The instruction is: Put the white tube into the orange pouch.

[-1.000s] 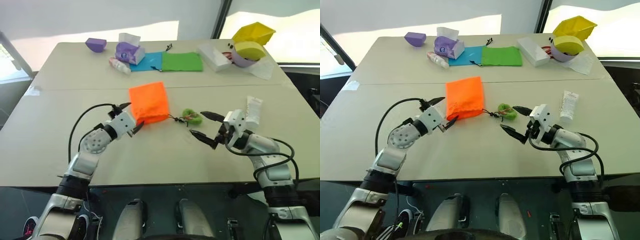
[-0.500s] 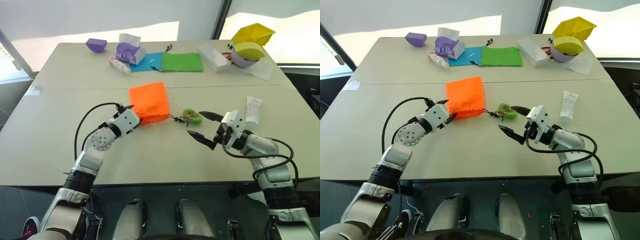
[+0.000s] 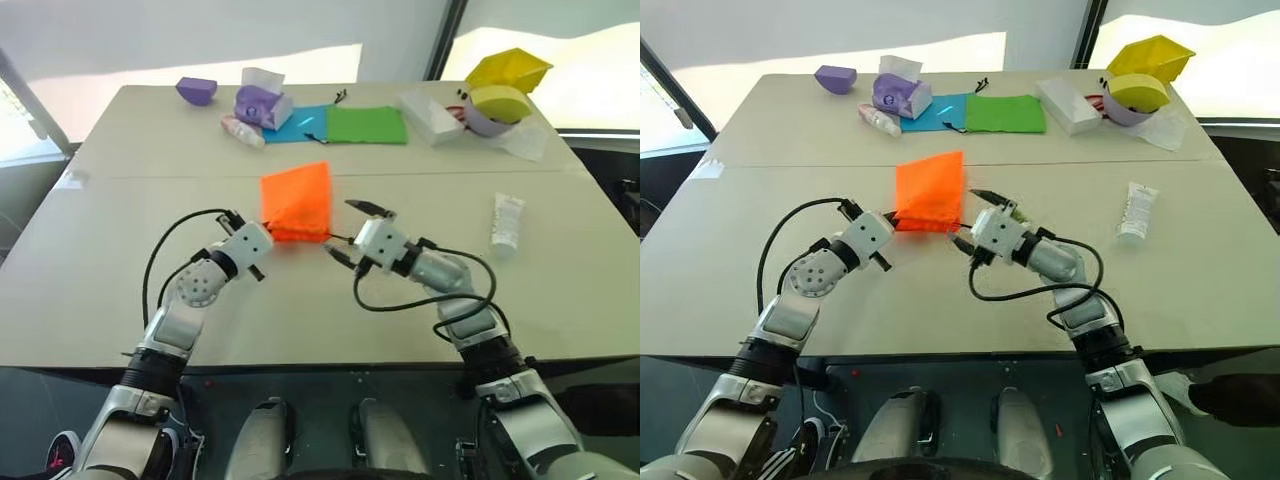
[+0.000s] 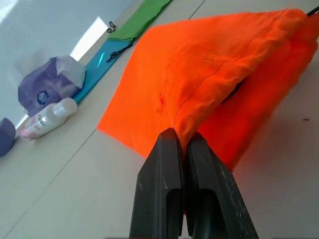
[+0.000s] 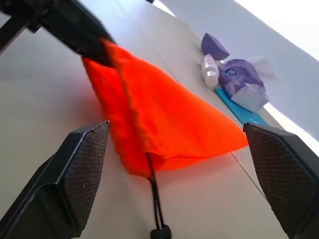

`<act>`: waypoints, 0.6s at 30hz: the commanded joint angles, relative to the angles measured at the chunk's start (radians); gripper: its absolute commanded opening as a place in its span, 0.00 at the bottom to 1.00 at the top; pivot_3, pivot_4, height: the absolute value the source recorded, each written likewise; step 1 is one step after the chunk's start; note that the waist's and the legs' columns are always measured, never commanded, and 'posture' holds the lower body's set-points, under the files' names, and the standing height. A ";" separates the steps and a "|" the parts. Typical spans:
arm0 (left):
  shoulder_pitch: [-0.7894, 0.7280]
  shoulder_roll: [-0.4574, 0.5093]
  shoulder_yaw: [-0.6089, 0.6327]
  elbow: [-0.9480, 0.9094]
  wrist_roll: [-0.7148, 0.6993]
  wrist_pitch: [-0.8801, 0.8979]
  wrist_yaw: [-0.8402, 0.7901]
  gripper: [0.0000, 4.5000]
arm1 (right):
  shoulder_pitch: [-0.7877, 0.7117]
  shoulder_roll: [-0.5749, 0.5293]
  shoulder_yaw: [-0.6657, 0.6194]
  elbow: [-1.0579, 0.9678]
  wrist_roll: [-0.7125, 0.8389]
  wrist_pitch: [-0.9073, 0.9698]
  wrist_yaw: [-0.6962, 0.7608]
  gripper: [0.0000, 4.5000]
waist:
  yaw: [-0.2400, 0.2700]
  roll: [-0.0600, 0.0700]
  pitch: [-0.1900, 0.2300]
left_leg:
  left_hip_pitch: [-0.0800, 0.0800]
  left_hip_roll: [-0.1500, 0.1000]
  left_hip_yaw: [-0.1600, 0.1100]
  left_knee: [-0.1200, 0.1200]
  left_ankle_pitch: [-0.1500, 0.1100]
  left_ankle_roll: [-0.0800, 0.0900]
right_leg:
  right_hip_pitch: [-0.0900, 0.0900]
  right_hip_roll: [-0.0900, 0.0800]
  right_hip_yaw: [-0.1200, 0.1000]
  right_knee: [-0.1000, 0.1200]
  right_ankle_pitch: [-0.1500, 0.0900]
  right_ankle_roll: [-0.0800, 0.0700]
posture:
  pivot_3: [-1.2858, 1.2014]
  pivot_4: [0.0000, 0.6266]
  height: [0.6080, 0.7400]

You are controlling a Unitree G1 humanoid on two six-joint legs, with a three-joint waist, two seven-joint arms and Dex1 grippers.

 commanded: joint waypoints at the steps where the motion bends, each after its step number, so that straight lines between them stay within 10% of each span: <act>1: -0.001 -0.001 0.008 -0.048 -0.007 -0.001 0.004 0.03 | -0.075 0.043 -0.007 0.046 -0.044 -0.001 -0.094 1.00 | 0.000 0.000 0.000 | 0.000 0.000 0.000 0.000 0.000 0.000 | 0.000 0.001 0.000 0.001 0.000 0.000 | 0.52 0.24 1.00; 18: 0.001 -0.019 0.000 -0.064 -0.005 0.015 -0.002 0.03 | -0.163 0.079 0.037 0.196 -0.141 -0.050 -0.201 1.00 | -0.002 0.000 0.000 | 0.000 0.000 0.000 0.000 0.003 -0.001 | -0.002 0.001 0.000 0.005 0.000 0.000 | 0.52 0.24 1.00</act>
